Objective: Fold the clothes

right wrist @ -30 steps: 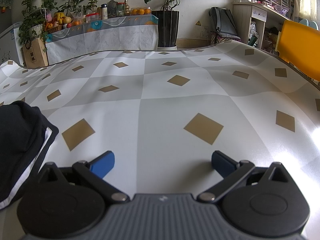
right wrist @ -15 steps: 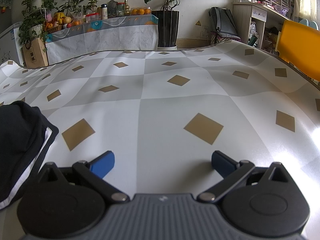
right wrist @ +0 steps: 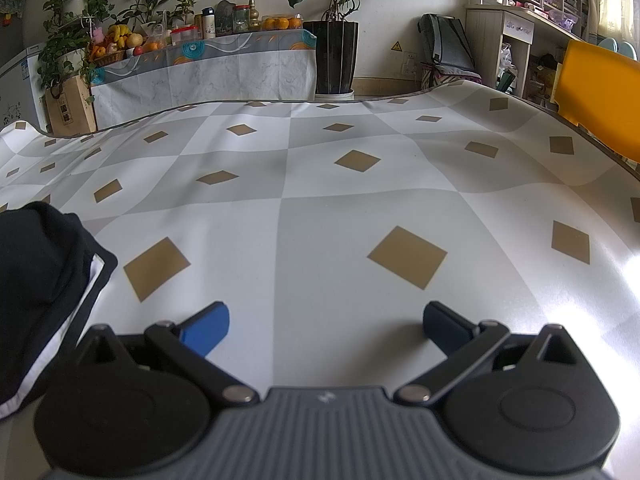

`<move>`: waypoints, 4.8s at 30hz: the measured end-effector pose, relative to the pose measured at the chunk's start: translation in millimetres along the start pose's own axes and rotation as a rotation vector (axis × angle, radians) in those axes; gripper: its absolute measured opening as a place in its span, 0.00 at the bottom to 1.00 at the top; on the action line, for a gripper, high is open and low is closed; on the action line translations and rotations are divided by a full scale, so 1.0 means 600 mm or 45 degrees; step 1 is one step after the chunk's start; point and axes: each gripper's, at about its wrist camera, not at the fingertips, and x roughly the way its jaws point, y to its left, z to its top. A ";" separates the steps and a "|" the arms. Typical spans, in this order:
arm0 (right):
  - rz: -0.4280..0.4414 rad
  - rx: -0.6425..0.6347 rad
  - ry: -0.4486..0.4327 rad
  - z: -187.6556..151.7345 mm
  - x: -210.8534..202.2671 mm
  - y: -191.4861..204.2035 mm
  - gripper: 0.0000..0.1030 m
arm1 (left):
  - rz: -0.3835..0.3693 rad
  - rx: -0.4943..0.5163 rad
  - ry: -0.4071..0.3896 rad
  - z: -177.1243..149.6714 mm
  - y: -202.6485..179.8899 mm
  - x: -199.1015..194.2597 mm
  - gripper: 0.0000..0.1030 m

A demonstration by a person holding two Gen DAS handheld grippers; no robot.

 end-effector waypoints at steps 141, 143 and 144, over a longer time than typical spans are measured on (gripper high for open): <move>0.087 0.078 0.033 0.066 -0.194 0.082 1.00 | 0.225 0.402 0.431 -0.256 -0.002 0.440 1.00; 0.138 0.087 0.003 0.075 -0.230 0.097 1.00 | 0.207 0.402 0.424 -0.256 -0.003 0.435 1.00; 0.160 0.084 -0.007 0.078 -0.246 0.104 1.00 | 0.203 0.398 0.423 -0.256 -0.003 0.433 1.00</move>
